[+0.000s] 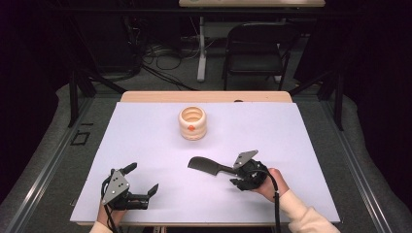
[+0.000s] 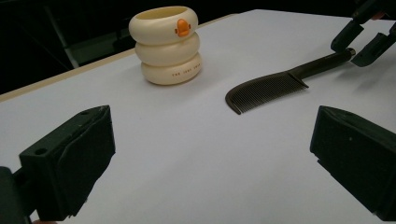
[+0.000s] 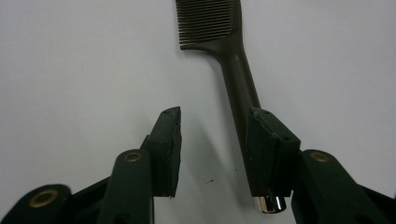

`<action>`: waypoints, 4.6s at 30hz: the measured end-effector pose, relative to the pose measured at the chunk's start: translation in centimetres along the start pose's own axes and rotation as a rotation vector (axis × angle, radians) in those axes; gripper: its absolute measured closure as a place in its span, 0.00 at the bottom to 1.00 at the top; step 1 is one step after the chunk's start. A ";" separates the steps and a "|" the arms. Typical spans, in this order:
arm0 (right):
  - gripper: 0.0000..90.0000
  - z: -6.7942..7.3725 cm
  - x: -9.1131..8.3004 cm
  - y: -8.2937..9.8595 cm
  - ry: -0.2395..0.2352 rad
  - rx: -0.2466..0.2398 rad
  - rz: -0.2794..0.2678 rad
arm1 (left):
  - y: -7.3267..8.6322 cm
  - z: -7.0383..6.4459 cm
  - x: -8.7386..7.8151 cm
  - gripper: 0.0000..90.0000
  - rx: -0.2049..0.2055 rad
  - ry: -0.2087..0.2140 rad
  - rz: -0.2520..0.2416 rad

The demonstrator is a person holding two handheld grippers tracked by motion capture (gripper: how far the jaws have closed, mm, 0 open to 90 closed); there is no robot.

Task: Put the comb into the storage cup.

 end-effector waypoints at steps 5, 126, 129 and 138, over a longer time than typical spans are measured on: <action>0.52 -0.2 0.1 -0.2 0.005 -0.009 0.023 | 0.0 0.0 0.0 0.00 -0.001 0.001 -0.001; 0.80 -1.8 2.1 -4.3 -0.007 -0.097 0.194 | 0.2 0.0 0.0 0.00 -0.005 0.010 0.011; 0.80 -1.9 1.8 -4.2 -0.003 -0.093 0.191 | 0.2 0.0 0.0 0.00 -0.005 0.010 0.011; 0.80 -2.2 1.4 -4.2 0.000 -0.074 0.166 | 0.2 0.1 0.0 0.00 -0.005 0.009 0.011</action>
Point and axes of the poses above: each handheld gripper's, and its own axes: x roughly forward along the jaws, y roughly out of its underside, z roughly to its left, the point moved 10 cm from there along x, roughly forward along the jaws, and after that the axes turned 3 degrees about y, right-handed, at the moved point
